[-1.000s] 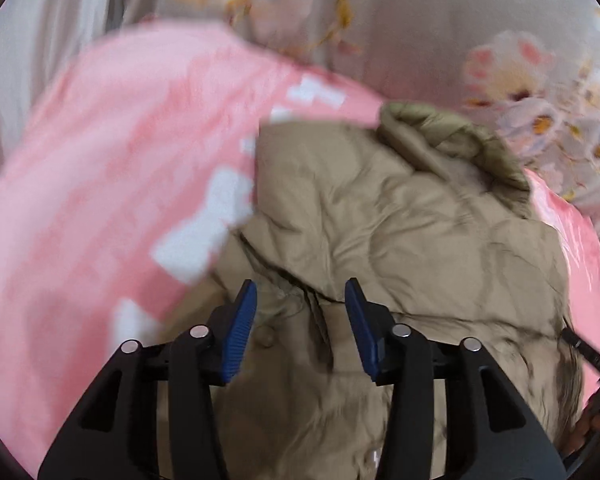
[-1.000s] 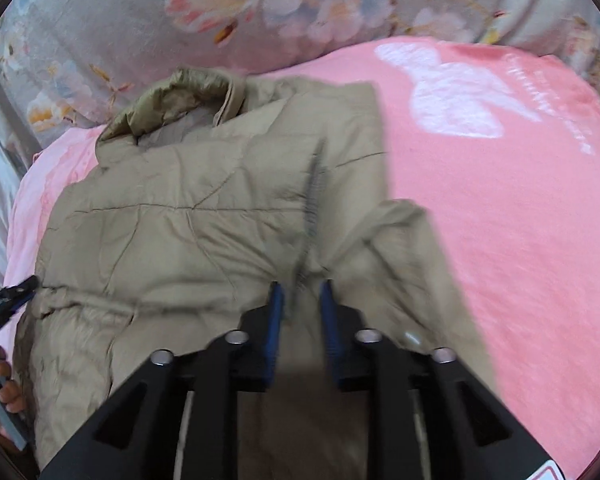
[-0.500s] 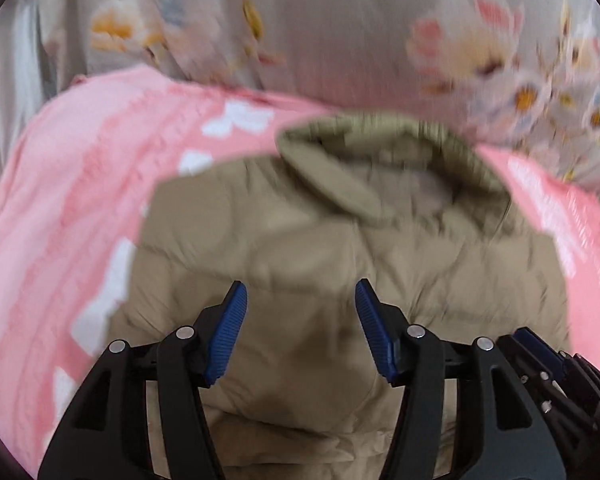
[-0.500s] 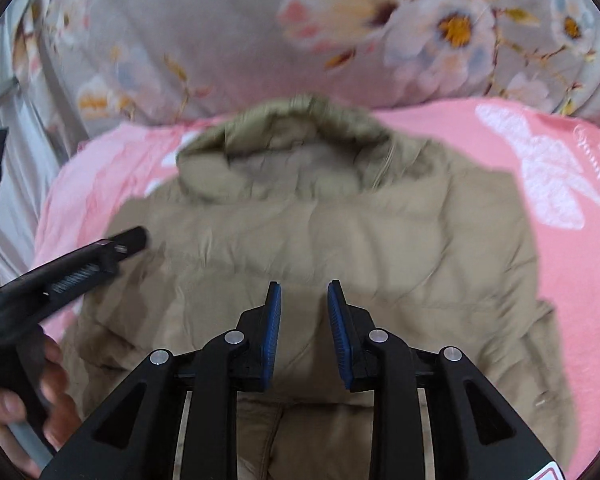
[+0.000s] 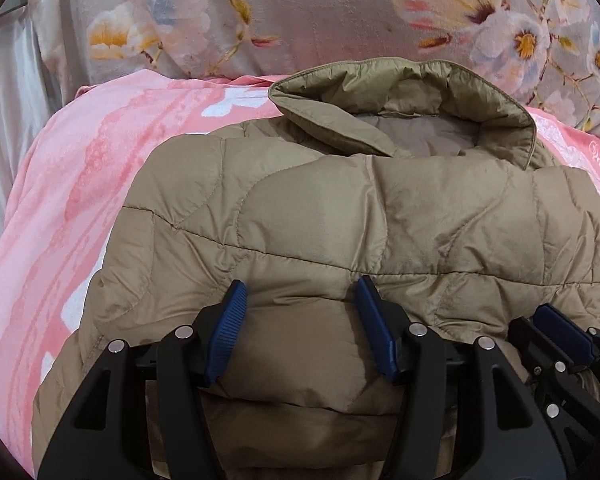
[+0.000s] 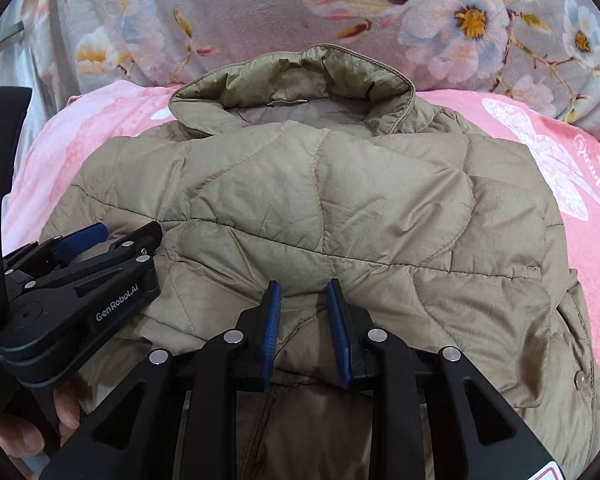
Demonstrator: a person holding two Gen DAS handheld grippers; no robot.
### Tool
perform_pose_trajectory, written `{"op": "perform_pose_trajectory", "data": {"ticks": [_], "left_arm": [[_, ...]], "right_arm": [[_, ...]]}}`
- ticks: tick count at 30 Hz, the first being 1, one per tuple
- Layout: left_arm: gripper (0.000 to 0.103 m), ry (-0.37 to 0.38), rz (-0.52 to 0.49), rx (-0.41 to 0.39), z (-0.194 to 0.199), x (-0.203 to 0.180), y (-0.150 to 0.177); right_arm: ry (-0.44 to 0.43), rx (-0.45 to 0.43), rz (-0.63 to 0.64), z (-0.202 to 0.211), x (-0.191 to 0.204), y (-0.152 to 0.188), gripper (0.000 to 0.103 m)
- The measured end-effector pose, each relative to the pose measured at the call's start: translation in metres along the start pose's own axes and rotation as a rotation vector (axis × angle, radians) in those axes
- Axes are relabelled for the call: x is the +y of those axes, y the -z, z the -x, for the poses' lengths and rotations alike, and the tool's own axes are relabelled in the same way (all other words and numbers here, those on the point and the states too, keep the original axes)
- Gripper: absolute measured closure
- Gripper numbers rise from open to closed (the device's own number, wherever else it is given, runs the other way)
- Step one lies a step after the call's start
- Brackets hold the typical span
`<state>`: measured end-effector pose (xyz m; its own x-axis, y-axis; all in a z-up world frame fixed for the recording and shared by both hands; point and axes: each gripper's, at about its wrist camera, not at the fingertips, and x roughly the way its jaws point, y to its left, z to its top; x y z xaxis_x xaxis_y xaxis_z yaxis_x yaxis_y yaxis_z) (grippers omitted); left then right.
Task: Fold large clothes
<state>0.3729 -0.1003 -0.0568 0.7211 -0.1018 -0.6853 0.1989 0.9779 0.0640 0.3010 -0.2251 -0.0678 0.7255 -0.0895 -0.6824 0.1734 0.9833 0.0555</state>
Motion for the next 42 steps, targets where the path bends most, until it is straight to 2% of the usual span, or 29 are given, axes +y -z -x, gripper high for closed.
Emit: {"op": "perform_pose_trajectory", "data": {"ticks": [18, 20, 21, 22, 24, 25, 26, 27, 29, 30, 33, 34, 36, 37, 38, 39, 40, 42], "left_arm": [[0.048, -0.099, -0.093, 0.029, -0.01, -0.021, 0.003], [0.048, -0.092, -0.092, 0.031, -0.009, -0.021, 0.002], [0.048, -0.074, -0.083, 0.033, -0.008, -0.018, 0.001], [0.048, -0.023, -0.061, 0.045, -0.005, -0.01, -0.002], [0.047, 0.1, -0.017, 0.083, 0.003, 0.008, -0.013], [0.047, 0.143, 0.014, 0.084, 0.008, 0.016, -0.02], [0.047, 0.174, 0.054, 0.073, 0.013, 0.026, -0.032], [0.045, 0.185, 0.082, 0.065, 0.015, 0.031, -0.041], [0.025, 0.249, 0.169, 0.054, 0.015, 0.043, -0.071], [0.022, 0.288, 0.214, 0.064, 0.007, 0.046, -0.088], [0.022, 0.307, 0.278, 0.122, -0.025, 0.041, -0.116], [0.022, 0.322, 0.297, 0.158, -0.038, 0.038, -0.121], [0.032, 0.352, 0.359, 0.243, -0.067, 0.036, -0.126], [0.046, 0.364, 0.372, 0.264, -0.074, 0.035, -0.125], [0.061, 0.386, 0.376, 0.284, -0.081, 0.033, -0.126], [0.071, 0.399, 0.374, 0.293, -0.082, 0.031, -0.125], [0.085, 0.416, 0.366, 0.293, -0.082, 0.029, -0.127], [0.093, 0.445, 0.354, 0.25, -0.072, 0.03, -0.129]], "right_arm": [[-0.02, 0.014, -0.02, -0.004, -0.005, -0.002, 0.078], [-0.034, 0.018, -0.025, -0.004, -0.007, -0.002, 0.076], [-0.05, 0.023, -0.027, -0.004, -0.009, -0.003, 0.076], [-0.078, 0.038, -0.025, -0.001, -0.012, -0.005, 0.075], [-0.146, 0.061, -0.058, 0.007, -0.024, -0.01, 0.061], [-0.189, 0.05, -0.105, 0.014, -0.037, -0.016, 0.05], [-0.199, 0.027, -0.147, 0.02, -0.047, -0.023, 0.044], [-0.195, -0.007, -0.198, 0.026, -0.061, -0.037, 0.043], [-0.199, -0.035, -0.273, 0.024, -0.078, -0.06, 0.041], [-0.199, -0.041, -0.297, 0.021, -0.082, -0.069, 0.041], [-0.191, -0.051, -0.369, -0.004, -0.095, -0.098, 0.041], [-0.184, -0.017, -0.403, -0.022, -0.098, -0.106, 0.041], [-0.18, 0.053, -0.423, -0.047, -0.097, -0.114, 0.041], [-0.184, 0.096, -0.414, -0.061, -0.095, -0.117, 0.056], [-0.183, 0.116, -0.394, -0.069, -0.093, -0.12, 0.081], [-0.182, 0.123, -0.375, -0.073, -0.091, -0.126, 0.091], [-0.188, 0.107, -0.373, -0.071, -0.092, -0.129, 0.096], [-0.241, 0.018, -0.374, -0.057, -0.094, -0.137, 0.098]]}}
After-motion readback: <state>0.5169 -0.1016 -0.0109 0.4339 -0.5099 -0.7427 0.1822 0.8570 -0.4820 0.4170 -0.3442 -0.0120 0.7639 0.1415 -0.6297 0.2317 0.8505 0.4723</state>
